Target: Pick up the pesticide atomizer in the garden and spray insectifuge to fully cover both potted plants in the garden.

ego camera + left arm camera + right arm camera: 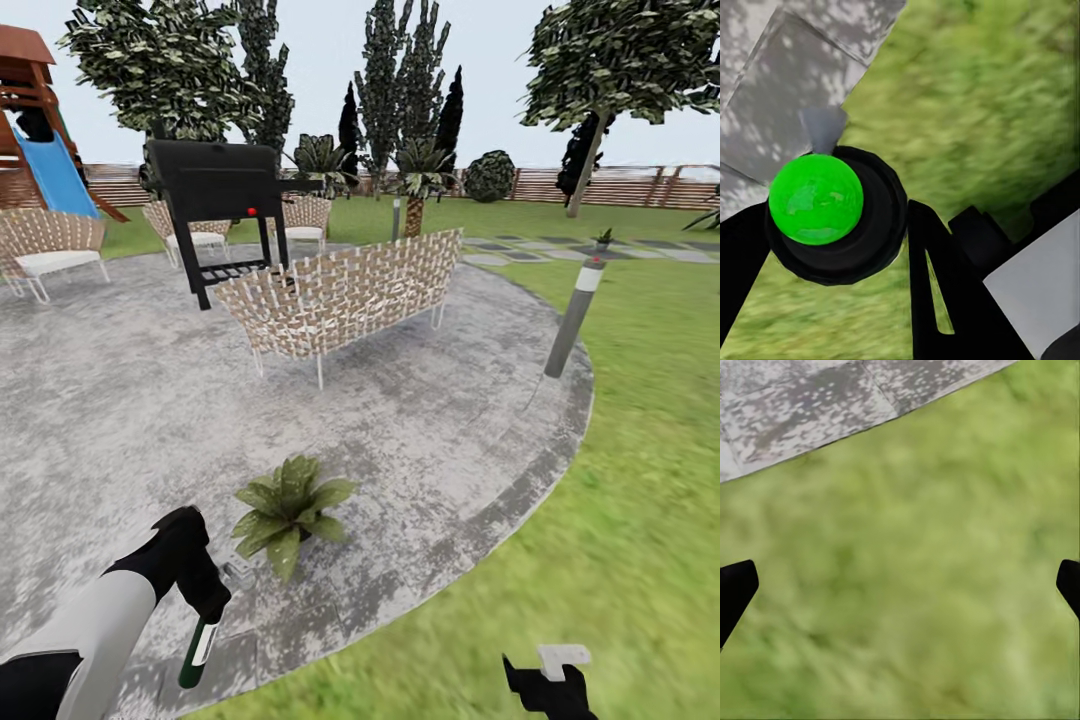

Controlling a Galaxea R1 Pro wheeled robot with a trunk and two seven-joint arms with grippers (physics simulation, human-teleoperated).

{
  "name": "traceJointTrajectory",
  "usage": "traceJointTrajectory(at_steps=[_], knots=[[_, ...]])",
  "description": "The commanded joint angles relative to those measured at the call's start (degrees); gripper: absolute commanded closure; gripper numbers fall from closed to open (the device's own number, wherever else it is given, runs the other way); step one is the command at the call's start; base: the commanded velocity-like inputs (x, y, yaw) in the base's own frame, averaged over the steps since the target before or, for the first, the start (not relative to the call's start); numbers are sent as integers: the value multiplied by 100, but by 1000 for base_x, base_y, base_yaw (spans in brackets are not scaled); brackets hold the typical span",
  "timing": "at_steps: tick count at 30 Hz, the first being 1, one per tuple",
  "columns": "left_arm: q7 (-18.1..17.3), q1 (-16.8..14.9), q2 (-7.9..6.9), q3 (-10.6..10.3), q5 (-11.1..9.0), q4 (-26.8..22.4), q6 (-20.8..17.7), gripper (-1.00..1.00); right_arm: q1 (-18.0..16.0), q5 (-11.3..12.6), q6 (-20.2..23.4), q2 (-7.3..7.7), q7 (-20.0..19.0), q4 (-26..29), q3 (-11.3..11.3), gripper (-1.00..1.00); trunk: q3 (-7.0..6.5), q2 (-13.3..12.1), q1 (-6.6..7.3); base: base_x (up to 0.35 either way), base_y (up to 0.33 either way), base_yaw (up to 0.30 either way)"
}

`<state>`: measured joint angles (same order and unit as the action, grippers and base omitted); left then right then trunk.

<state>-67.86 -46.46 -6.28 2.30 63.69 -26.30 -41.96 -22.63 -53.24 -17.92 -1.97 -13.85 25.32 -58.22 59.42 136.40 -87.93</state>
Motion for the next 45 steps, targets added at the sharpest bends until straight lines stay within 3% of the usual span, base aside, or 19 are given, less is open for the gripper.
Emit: traceJointTrajectory(at_steps=[1,11,26,31,36,45], knots=[[-43,-3,4,25,39,-7,-49,100,-7,-28,-20,-5,-45,8,-49,-100,6,2,-1,168,-253,276],[-42,-2,4,25,39,-7,-49,100,-6,-28,-19,-5,-43,17,-49,-100,6,2,-1,172,-251,274],[-81,-3,12,35,30,-13,-49,100,-5,-29,-25,13,-39,9,-50,-100,6,2,-1,106,-228,53],[-144,-132,30,6,37,-24,-86,100,-5,-34,-24,12,-39,0,-49,-100,6,2,-1,17,-16,267],[-344,-526,33,-8,77,-12,-177,100,-6,-30,-25,12,-39,-1,-49,-100,6,2,-1,1,-1,278],[-404,-478,39,-51,109,-16,-231,100,-5,-28,-20,21,-39,17,-66,-100,6,2,-1,123,-85,46]])
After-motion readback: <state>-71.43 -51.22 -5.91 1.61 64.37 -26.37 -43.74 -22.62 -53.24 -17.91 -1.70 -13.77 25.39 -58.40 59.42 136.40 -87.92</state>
